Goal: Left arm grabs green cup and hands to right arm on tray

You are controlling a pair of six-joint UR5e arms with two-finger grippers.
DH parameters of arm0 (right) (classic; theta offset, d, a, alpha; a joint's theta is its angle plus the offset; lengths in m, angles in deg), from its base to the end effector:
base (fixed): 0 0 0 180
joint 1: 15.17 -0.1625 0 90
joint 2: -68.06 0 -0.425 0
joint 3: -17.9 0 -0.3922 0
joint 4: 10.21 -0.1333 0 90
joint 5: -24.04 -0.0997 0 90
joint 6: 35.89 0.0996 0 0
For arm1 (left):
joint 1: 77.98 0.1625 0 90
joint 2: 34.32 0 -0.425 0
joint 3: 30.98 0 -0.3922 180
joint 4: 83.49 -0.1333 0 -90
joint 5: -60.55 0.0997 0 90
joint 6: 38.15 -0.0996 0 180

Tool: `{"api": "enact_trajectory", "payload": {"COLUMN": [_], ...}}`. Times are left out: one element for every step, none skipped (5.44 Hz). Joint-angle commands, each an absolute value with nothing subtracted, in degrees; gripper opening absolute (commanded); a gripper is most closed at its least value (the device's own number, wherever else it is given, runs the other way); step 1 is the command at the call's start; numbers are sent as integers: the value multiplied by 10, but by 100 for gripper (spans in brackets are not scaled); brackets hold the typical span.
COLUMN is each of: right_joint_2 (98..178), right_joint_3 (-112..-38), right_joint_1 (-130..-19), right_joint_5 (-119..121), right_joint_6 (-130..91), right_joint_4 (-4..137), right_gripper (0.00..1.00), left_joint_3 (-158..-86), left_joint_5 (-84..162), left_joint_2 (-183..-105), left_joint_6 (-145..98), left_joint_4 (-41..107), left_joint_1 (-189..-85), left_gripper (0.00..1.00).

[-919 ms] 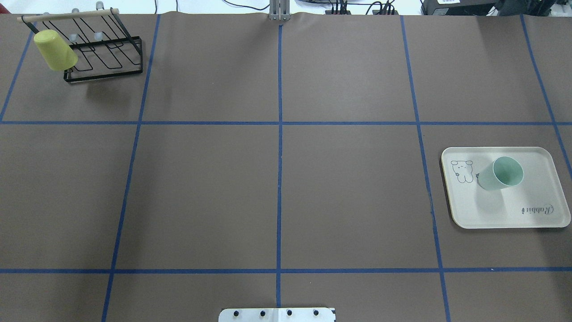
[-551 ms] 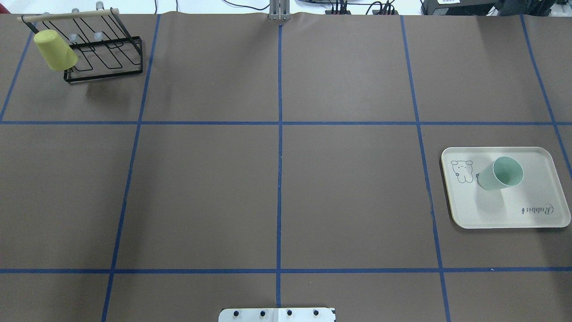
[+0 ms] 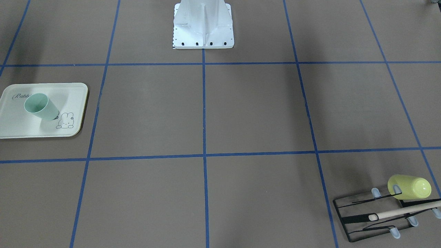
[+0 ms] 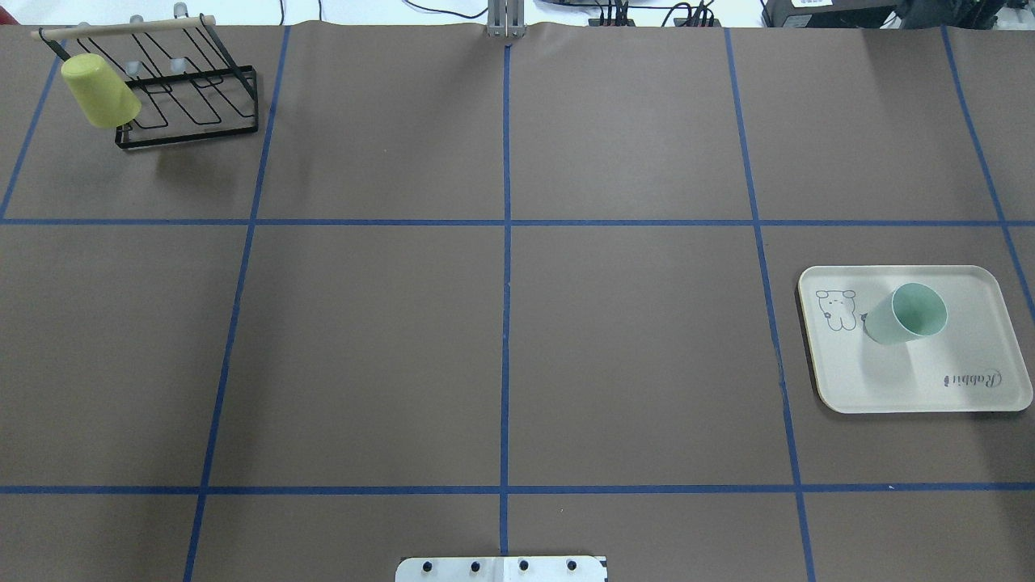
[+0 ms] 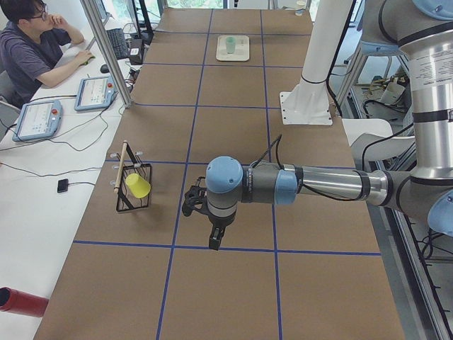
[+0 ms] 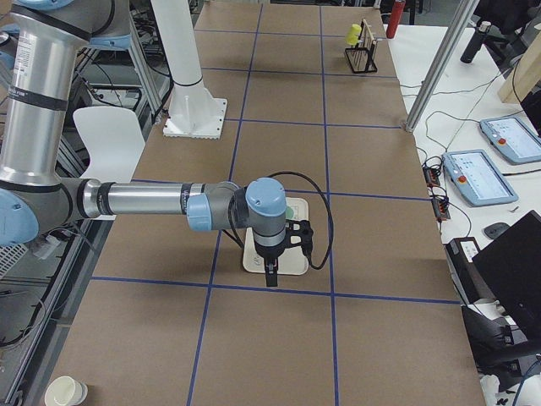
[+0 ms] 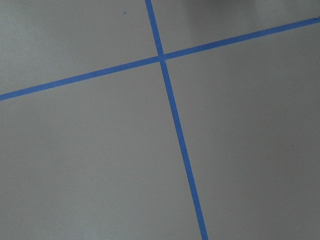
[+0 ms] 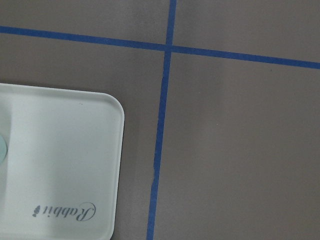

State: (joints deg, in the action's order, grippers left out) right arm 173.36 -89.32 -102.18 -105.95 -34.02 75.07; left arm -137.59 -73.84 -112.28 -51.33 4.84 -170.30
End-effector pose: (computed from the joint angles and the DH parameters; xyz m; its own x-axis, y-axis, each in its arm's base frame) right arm 0.0490 -0.3908 0.6236 0.7625 -0.0817 0.6418 0.0269 0.9951 0.0947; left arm -0.0800 -0.4026 0.6129 0.7058 0.2338 -0.6687 -0.1238 0.9701 0.2086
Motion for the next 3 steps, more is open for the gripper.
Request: {"api": "enact_trajectory", "payload": {"right_joint_2": [1734, 1734, 1734], "right_joint_3": [-893, -892, -892], "right_joint_1": [-1022, -1022, -1020], "right_joint_5": [-1060, -1060, -1060], "right_joint_6": [-340, -340, -340], "right_joint_4": [750, 751, 751], "right_gripper": [100, 100, 100], "left_joint_3": [-1376, -1376, -1372], "left_joint_5": [-738, -738, -738], "left_joint_2": [-1123, -1123, -1123], "left_joint_6": [-513, -514, -514], "left_joint_4": [48, 48, 48], "left_joint_1": [-1703, -1703, -1703], "left_gripper": [100, 100, 100]}}
